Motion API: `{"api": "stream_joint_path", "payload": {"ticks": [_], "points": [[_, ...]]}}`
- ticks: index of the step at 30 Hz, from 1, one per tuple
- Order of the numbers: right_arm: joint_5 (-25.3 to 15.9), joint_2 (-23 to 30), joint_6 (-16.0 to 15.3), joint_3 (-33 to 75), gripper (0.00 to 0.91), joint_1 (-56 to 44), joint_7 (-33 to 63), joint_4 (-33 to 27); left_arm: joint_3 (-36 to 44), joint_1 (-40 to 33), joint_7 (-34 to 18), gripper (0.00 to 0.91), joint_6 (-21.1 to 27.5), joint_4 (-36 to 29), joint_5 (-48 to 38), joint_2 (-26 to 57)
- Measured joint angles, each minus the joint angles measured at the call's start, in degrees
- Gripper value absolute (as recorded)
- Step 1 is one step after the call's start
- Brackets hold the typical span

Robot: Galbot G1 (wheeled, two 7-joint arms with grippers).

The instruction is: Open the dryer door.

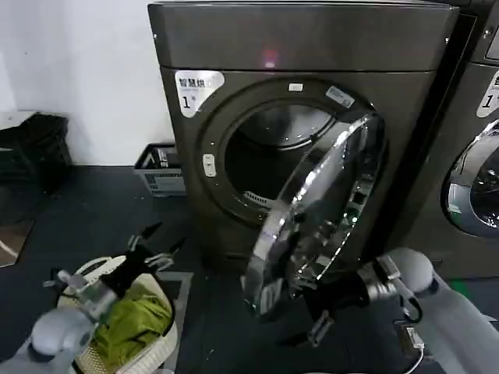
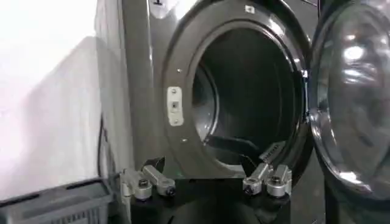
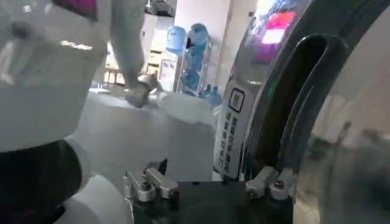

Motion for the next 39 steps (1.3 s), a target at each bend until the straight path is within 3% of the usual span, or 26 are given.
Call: {"api": "stream_joint_path", "payload": {"ticks": [7,16,24,28,39], "points": [[1.94,-0.22,-0.26,7.54,0.907,-5.95,-0.35,-1.32,9.57,-9.61,1.46,0.907,-1.41,3.34,-4.38,-0.82],[4.38,-0.23,0.03,22.01,0.907,-11.84,-0.25,-8.57,21.43,-20.35,4.40,0.907,-0.58,6.65,-2.81,-3.87],[-0.80,3.30,-1.79,37.94,0.907,-17.18,3.33,-13.96,30.11,-25.79,6.93,0.907,-1.08,6.93,-2.73,-5.52],[-2.26,5.69,-2.33,45.98,0.907,-19.45,10.97,-14.35,33.47,-27.82,7.93,0.907,-1.09,6.92,-2.75,-6.40],[-9.78,15.79,-10.25,64.51,0.907,-25.96,45.82,-5.37,41.68,-32.59,5.80,0.907,-1.26,4.50,-3.13,-8.60]]}}
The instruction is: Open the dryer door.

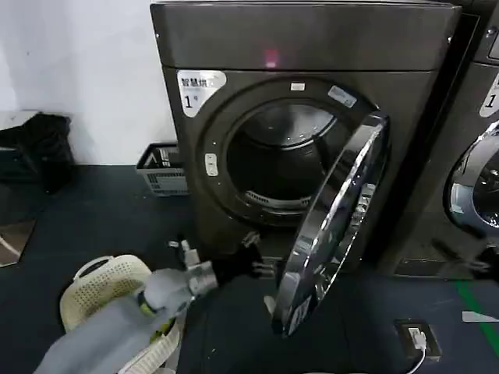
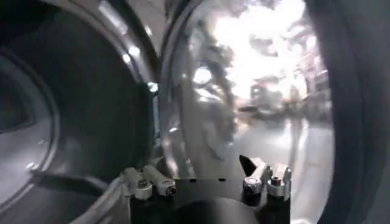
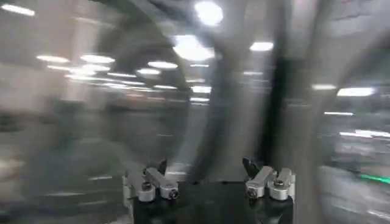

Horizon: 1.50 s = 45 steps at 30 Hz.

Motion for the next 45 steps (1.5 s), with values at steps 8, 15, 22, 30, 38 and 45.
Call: {"api": "stream_joint_path", "payload": {"ticks": [8,15,22,30,38,45], "points": [[-2.91,2.42,-4.17,11.58,0.907,-4.14,16.03,5.59,5.87,-3.72,-0.57,0.907,0.50,-1.79,-0.76,-2.75],[-3.40,2.16,-9.29,21.84,0.907,-7.50,22.60,7.74,10.58,-7.58,-1.51,0.907,0.27,0.13,-1.78,-5.94],[-4.42,1.10,-10.25,30.80,0.907,-10.22,26.21,8.15,14.33,-10.16,-3.23,0.907,0.05,3.22,-2.25,-10.39],[-4.38,0.96,-10.62,39.25,0.907,-13.35,26.28,10.03,18.41,-12.76,-4.46,0.907,-0.47,7.50,-2.25,-16.49],[-4.96,0.92,-13.39,46.68,0.907,-16.91,26.66,11.90,20.67,-15.10,-4.35,0.907,-0.69,13.16,-1.75,-24.29],[-4.80,1.00,-15.33,49.36,0.907,-17.46,26.98,13.37,21.88,-16.21,-4.07,0.907,-1.16,17.37,-1.21,-29.87]]}}
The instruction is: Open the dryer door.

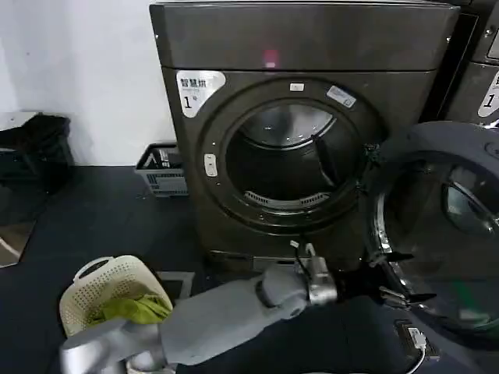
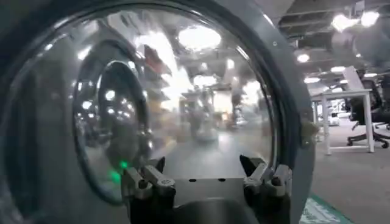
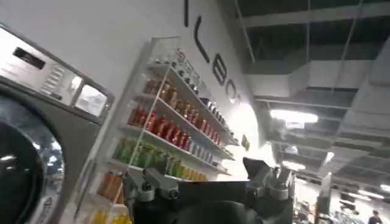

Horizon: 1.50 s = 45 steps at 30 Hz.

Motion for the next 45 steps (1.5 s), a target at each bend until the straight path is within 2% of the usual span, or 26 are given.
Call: {"api": "stream_joint_path", "payload": {"ticks": [16,30,36,40,45], "points": [[-0.56,-0.46,0.86,0.80,0.907,-0.76,-0.47,-1.54,-0.70,-1.76,-3.07,0.907,-1.71,7.51,2.61,-9.32],[-0.74,-1.27,2.38,2.50,0.907,-1.45,-0.25,-2.67,-2.33,-1.77,-5.46,0.907,-1.66,10.66,4.00,-9.38],[-1.31,-1.81,3.36,3.40,0.907,-1.97,-0.29,-3.69,-3.58,-1.13,-5.95,0.907,-2.30,9.74,4.18,-9.38],[-1.49,-2.45,3.58,3.90,0.907,-2.15,-0.34,-4.51,-3.80,-0.72,-3.78,0.907,-3.51,7.59,2.46,-9.38],[-2.81,-2.70,4.77,3.94,0.907,-2.30,-0.53,-5.36,-3.92,-0.18,-2.92,0.907,-7.16,4.68,1.00,-9.38]]}}
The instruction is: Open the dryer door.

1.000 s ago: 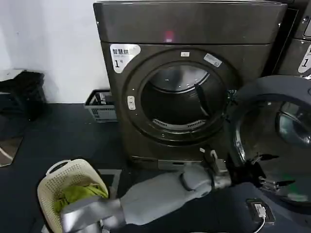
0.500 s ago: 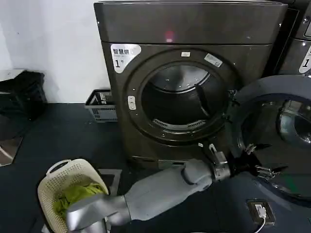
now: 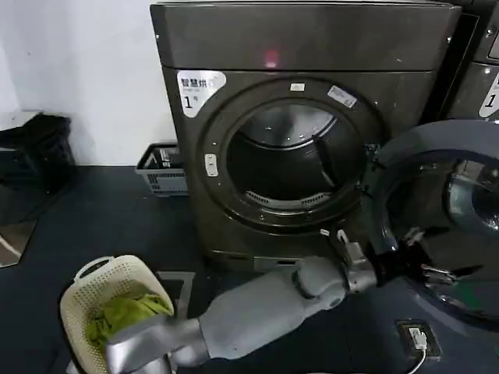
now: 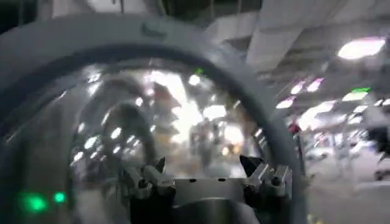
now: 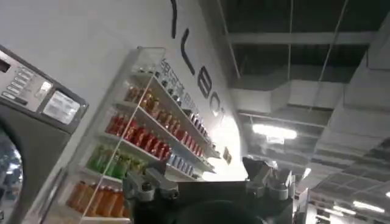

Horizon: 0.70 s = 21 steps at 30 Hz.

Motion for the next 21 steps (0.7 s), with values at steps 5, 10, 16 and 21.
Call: {"api": "stream_joint_path", "payload": {"ticks": [5,10,16,21], "points": [[-0.09,-0.21,0.34,-0.08,0.907,0.07,0.11,-0.25,-0.68,0.89,-2.00,0.907,-4.21,-3.37,0.01,5.57],[-0.09,-0.47,0.34,0.20,0.907,0.27,0.27,0.23,-1.54,1.79,-3.40,0.907,-4.34,-7.84,-0.49,12.76],[-1.53,-1.15,3.11,1.18,0.907,0.32,1.26,-0.15,-3.32,2.76,-5.30,0.907,-0.21,-16.37,-1.02,23.24],[-1.80,-1.58,3.44,1.58,0.907,0.90,2.17,0.31,-5.66,3.56,-5.34,0.907,5.76,-24.30,-4.22,33.19]]}}
